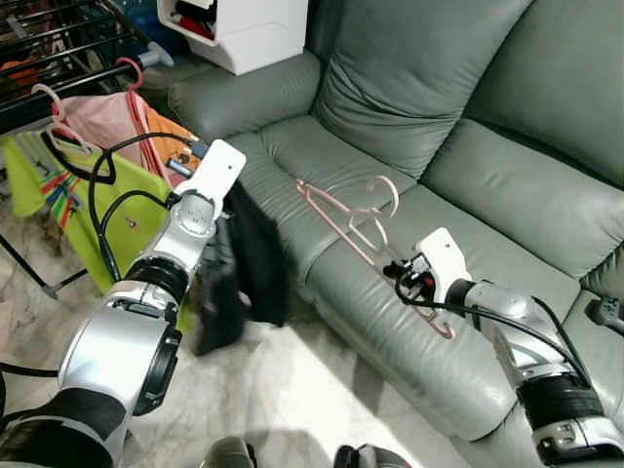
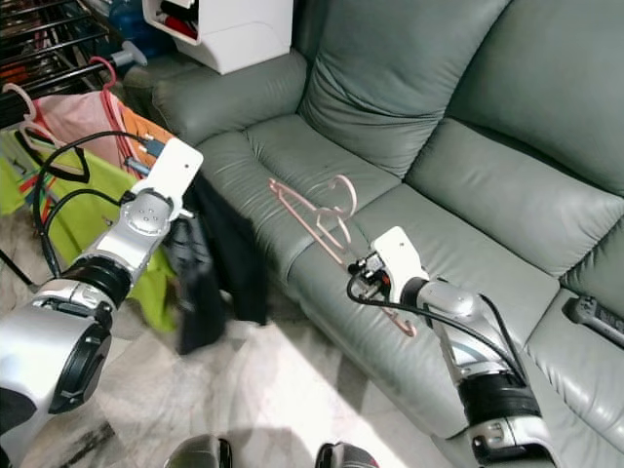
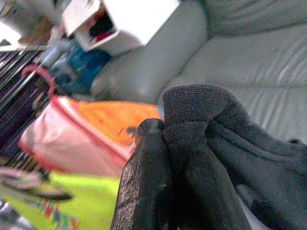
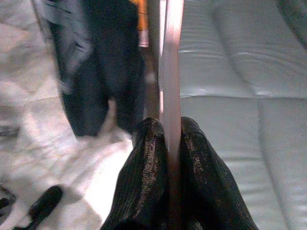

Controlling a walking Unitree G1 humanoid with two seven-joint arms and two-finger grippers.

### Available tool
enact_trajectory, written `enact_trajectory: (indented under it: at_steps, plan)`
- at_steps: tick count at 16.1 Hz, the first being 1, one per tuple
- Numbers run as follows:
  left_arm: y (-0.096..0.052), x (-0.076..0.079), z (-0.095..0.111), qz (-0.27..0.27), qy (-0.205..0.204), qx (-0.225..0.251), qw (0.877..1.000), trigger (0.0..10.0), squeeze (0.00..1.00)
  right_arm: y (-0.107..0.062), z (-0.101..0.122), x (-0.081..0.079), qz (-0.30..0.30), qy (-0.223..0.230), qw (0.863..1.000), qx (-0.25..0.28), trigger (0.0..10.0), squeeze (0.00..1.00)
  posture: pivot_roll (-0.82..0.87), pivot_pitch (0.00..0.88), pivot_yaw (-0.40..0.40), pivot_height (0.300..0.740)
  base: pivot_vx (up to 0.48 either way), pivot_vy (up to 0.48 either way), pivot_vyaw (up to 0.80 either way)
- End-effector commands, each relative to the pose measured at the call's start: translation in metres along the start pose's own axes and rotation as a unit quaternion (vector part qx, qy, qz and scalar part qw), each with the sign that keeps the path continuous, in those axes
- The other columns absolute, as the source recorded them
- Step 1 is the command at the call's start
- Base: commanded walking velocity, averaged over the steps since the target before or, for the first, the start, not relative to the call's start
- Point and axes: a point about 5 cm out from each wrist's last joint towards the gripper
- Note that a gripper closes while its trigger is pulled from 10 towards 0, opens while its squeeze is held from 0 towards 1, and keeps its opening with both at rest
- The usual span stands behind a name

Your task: Hang hanger

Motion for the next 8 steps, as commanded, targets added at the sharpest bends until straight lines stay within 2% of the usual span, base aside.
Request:
enact_trajectory:
  at_steps: [1, 4, 5, 6, 8]
  plan:
    - [0.001, -0.004, 0.016, -0.004, -0.002, 0.046, 0.999, 10.0, 0.00, -0.004, 0.002, -0.002, 0.023, -0.007, 1.000, 0.000, 10.0, 0.00, -0.05, 0.034, 0.001, 0.740, 0.000, 0.000, 0.00]
    - [-0.001, 0.005, 0.026, -0.035, 0.044, 0.099, 0.994, 10.0, 0.00, -0.014, 0.001, -0.012, 0.099, 0.000, 0.995, -0.009, 10.0, 0.00, -0.05, 0.034, 0.005, 0.740, 0.000, 0.000, 0.00]
    - [-0.003, 0.012, 0.029, -0.064, 0.073, 0.126, 0.987, 10.0, 0.00, -0.022, 0.001, -0.014, 0.136, 0.000, 0.991, -0.013, 10.0, 0.00, -0.06, 0.036, 0.005, 0.740, 0.000, 0.000, 0.00]
    - [-0.004, 0.013, 0.029, -0.073, 0.079, 0.131, 0.986, 10.0, 0.00, -0.024, 0.001, -0.015, 0.145, 0.000, 0.989, -0.015, 10.0, 0.00, -0.06, 0.036, 0.005, 0.740, 0.000, 0.000, 0.00]
    - [-0.008, 0.020, 0.030, -0.099, 0.138, 0.167, 0.971, 10.0, 0.00, -0.034, 0.004, -0.013, 0.171, -0.014, 0.985, -0.024, 10.0, 0.00, -0.06, 0.036, 0.004, 0.740, 0.000, 0.000, 0.00]
Point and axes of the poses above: a point about 5 cm out from each wrist's last joint towards the gripper, its own y axis pointing out of the wrist towards the gripper, its own z axis along the axis of the wrist's last joint, x = y × z
